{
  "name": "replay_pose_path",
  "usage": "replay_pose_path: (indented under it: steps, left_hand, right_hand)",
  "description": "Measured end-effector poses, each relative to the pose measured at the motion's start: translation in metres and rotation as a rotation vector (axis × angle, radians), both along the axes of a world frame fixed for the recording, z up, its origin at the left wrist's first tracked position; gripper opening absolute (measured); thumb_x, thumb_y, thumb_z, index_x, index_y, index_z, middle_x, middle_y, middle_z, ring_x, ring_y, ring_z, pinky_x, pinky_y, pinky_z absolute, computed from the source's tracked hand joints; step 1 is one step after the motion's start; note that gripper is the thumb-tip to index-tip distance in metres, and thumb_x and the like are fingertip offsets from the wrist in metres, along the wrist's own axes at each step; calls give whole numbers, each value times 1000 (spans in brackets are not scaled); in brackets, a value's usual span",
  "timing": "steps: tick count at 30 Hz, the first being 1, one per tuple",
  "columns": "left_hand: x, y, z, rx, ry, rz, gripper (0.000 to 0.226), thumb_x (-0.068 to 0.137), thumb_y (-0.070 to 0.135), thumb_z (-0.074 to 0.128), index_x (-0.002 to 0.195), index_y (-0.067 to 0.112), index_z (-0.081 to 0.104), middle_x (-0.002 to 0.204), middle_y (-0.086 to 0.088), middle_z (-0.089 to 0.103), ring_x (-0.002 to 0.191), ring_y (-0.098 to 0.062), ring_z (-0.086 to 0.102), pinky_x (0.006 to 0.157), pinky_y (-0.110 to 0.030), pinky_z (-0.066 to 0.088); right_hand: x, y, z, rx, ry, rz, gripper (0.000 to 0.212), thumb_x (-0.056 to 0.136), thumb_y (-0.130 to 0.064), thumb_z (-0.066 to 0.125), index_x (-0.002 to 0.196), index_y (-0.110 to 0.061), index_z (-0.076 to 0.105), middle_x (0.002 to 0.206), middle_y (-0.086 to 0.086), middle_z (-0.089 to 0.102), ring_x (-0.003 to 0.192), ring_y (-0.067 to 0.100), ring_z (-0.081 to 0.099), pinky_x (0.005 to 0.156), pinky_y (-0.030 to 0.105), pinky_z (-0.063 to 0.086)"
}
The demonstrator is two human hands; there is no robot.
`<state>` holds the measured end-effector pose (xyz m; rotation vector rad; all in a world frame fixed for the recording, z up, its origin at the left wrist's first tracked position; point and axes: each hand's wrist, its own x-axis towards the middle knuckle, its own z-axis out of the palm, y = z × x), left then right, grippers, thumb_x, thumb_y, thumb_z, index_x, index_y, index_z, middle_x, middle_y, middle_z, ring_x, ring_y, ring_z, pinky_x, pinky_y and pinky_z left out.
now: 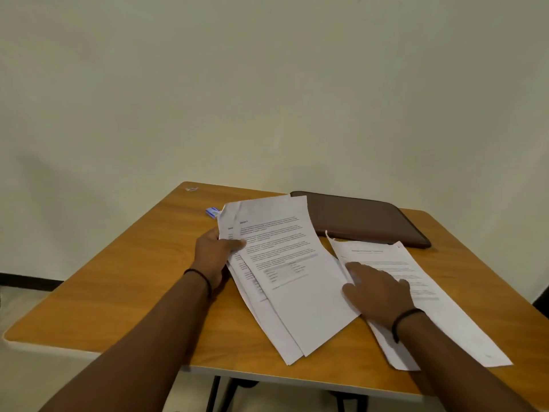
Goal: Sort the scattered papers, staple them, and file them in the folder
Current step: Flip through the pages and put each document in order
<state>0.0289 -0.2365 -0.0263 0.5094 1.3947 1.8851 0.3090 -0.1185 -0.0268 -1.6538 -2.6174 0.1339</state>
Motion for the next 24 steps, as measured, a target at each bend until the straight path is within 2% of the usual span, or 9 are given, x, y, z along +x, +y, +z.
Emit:
replay_pose_path:
  steps: [4, 5, 7, 9, 12, 16, 19, 22, 24]
  left_hand:
    - [-6, 2, -1, 7, -35, -51, 38, 84, -13, 65, 119, 2, 65, 107, -17, 74, 92, -40, 73, 84, -55, 59]
    - [-7, 2, -2, 12, -29, -66, 37, 86, -10, 65, 121, 2, 64, 109, -16, 74, 94, -40, 73, 86, -56, 58]
    - [-10, 2, -5, 30, -20, -102, 30, 93, 2, 63, 123, 4, 63, 112, -15, 74, 99, -37, 72, 91, -55, 56]
    - [-12, 2, -5, 50, -15, -125, 29, 100, 20, 59, 123, 5, 64, 113, -13, 74, 103, -35, 71, 93, -52, 55]
    - [-16, 3, -5, 104, -66, -137, 36, 104, 33, 47, 123, 6, 63, 116, -12, 73, 107, -30, 70, 88, -45, 58]
    - [-19, 2, -9, 126, -191, -153, 36, 106, 25, 43, 130, 2, 59, 123, -18, 69, 114, -32, 66, 91, -43, 58]
    - [-22, 1, -10, 111, -200, -159, 31, 105, 18, 45, 125, -1, 60, 117, -20, 70, 103, -31, 70, 83, -39, 61]
    - [-29, 2, -7, 108, -179, -174, 24, 104, 14, 46, 118, 1, 61, 113, -19, 72, 97, -29, 71, 84, -41, 60]
    - [-33, 3, -7, 113, -183, -171, 22, 104, 12, 46, 116, 2, 61, 111, -18, 73, 97, -29, 72, 83, -41, 60]
  right_hand:
    - [-4, -1, 9, 66, -136, -69, 50, 93, -56, 42, 137, -31, 44, 132, -4, 59, 118, 20, 57, 107, 50, 38]
    - [-10, -5, 10, 113, -114, -55, 50, 92, -57, 43, 135, -29, 47, 128, -4, 61, 114, 19, 59, 105, 47, 42]
    - [-30, -19, 13, 206, 95, 52, 47, 94, -52, 48, 132, -26, 53, 123, -3, 65, 107, 16, 62, 98, 38, 48]
    - [-59, -37, 20, 180, 372, 202, 42, 96, -50, 51, 129, -25, 57, 125, -5, 65, 108, 14, 62, 92, 31, 49]
    - [-111, -58, 26, 153, 472, 374, 50, 92, -60, 53, 132, -29, 54, 130, -9, 62, 114, 13, 59, 91, 29, 49]
    - [-158, -66, 16, 215, 426, 422, 64, 90, -61, 54, 141, -26, 39, 134, -5, 56, 114, 17, 58, 86, 33, 50]
    - [-168, -62, 3, 238, 457, 384, 62, 94, -50, 54, 146, -24, 31, 135, -2, 55, 113, 18, 59, 88, 34, 52]
    - [-173, -57, -6, 311, 531, 338, 58, 96, -37, 54, 148, -24, 29, 124, 1, 62, 97, 18, 64, 80, 32, 55]
    - [-175, -53, -6, 324, 583, 334, 63, 95, -38, 56, 149, -25, 27, 121, 2, 64, 92, 18, 66, 76, 32, 57]
